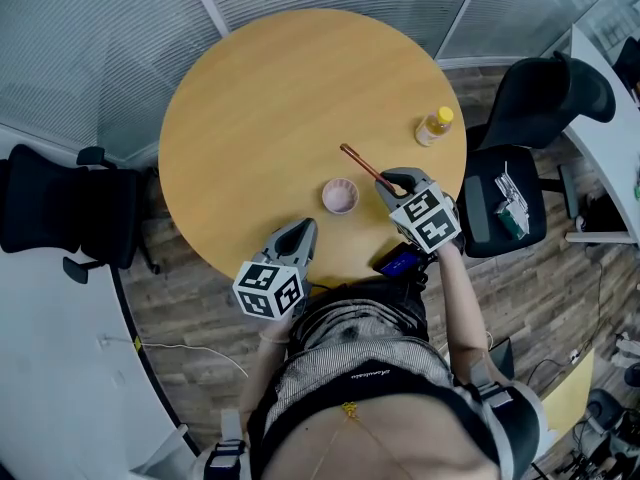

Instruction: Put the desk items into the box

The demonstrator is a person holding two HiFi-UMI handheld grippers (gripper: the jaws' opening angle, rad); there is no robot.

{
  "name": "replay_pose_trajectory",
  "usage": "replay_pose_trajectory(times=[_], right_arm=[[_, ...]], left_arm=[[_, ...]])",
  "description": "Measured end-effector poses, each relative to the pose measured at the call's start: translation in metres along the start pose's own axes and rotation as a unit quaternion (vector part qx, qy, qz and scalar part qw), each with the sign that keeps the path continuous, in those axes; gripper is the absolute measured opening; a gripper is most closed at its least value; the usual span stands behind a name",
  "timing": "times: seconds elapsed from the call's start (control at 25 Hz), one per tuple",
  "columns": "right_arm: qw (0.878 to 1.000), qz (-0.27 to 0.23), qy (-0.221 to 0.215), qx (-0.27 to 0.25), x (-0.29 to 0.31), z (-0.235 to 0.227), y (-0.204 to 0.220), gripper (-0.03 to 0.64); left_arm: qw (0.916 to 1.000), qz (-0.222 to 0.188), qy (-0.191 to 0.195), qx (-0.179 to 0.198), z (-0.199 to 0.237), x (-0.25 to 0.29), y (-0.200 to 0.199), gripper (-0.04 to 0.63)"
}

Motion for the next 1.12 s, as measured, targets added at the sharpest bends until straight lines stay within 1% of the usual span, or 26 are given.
replay_pose_trajectory(times=[0.28,0.52,0.64,0.8,1.12], right_arm=[[1.0,0.011,-0.006,-0.023,-0.001,0.007,-0.005,0.061],[0.999,0.03,-0.021,-0.039,0.004,0.018,0.002,0.061],[0.997,0.046,-0.022,-0.051,0.01,0.023,0.006,0.061],[0.994,0.074,-0.034,-0.069,0.018,0.031,0.016,0.061],[0.983,0.131,-0.062,-0.108,0.034,0.048,0.031,0.061]], left_arm=[[1.0,0.0,-0.002,0.0,0.001,-0.002,0.002,0.018],[1.0,0.003,-0.006,-0.002,0.003,-0.003,0.006,0.018],[1.0,0.004,-0.007,-0.005,0.005,-0.004,0.007,0.018],[0.9999,0.005,-0.008,-0.007,0.007,-0.005,0.009,0.018],[0.9999,0.004,-0.01,-0.011,0.009,-0.004,0.01,0.018]])
Point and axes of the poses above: the fingertips, and each gripper's own axes: x forward along the fingers, z to its left, y out of its underside, the point moved 3 cm from there along -x, backward along the fingers, and after that the axes turned 8 degrees about -x, right-handed, at the moved point
